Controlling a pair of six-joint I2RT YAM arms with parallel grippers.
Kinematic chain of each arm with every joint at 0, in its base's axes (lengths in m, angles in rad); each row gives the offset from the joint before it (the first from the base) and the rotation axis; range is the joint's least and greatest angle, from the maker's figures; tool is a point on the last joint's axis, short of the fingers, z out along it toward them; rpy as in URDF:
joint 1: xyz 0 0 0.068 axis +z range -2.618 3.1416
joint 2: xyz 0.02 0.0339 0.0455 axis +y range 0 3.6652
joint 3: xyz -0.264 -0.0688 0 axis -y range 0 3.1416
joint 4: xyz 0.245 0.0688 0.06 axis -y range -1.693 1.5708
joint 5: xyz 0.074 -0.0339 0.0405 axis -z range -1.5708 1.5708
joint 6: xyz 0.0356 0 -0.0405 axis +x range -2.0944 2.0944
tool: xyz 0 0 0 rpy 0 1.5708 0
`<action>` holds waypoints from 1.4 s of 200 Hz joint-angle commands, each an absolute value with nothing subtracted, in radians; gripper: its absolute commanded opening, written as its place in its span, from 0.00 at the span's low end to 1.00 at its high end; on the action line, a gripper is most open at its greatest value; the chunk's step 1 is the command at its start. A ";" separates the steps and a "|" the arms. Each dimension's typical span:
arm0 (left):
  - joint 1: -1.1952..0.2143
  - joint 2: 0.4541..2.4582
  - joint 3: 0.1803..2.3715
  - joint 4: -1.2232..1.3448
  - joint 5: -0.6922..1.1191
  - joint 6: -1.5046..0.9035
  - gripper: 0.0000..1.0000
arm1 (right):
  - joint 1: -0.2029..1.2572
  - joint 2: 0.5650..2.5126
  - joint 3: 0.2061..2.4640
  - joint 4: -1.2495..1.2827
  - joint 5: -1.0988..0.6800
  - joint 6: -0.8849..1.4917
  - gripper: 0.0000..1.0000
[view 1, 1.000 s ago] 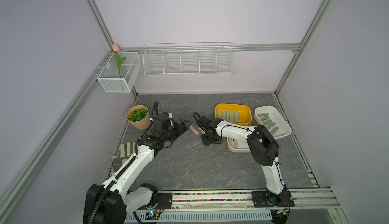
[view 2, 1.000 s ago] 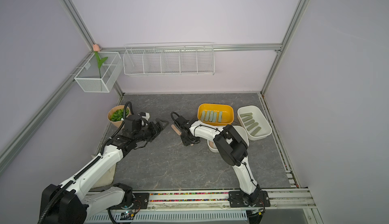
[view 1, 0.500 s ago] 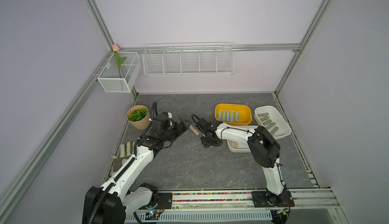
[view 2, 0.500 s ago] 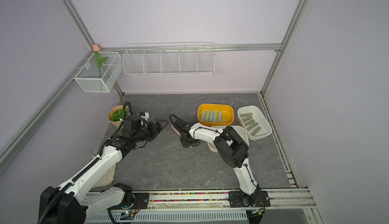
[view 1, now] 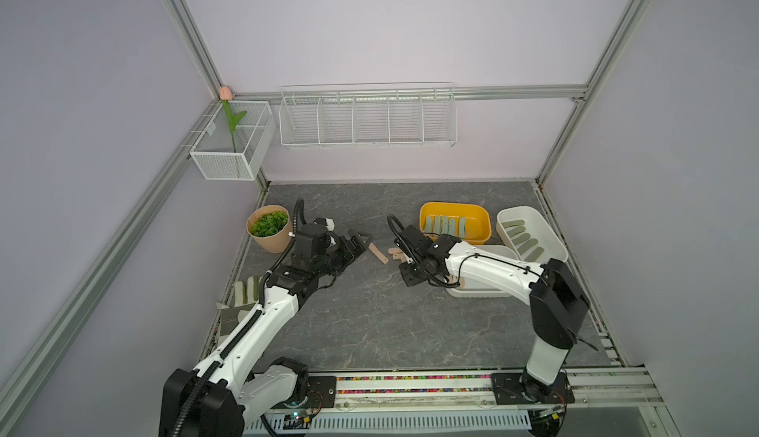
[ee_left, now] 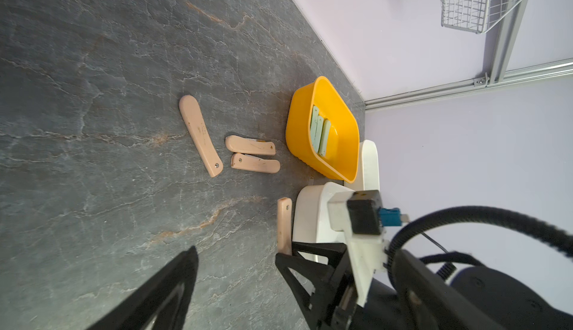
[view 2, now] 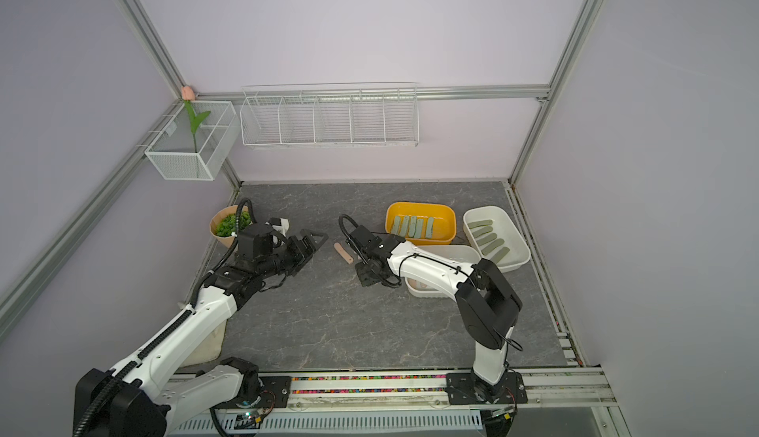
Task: Place the fruit knives into the storage box by color
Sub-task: Pick up the fruit knife from the center of the board, then place the fruit knife in the storage box.
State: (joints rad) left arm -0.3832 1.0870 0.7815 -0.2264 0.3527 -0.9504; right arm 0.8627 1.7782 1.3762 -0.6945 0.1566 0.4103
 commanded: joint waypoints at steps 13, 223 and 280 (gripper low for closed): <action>-0.450 1.124 0.834 -0.180 0.338 -0.976 0.99 | 0.795 1.667 1.322 -0.688 0.145 0.415 0.25; -0.709 1.421 1.042 -0.124 0.291 -0.980 0.99 | 0.349 1.563 0.949 -0.545 -0.034 0.287 0.24; -0.709 1.417 1.029 -0.124 0.293 -0.971 0.99 | 0.332 1.621 0.971 -0.531 -0.029 0.288 0.23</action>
State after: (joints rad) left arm -0.7033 1.4212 1.0073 -0.1322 0.3065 -0.9684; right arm 0.3424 1.6043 0.9478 -0.5510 -0.0238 0.3088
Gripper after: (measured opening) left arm 0.993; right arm 0.239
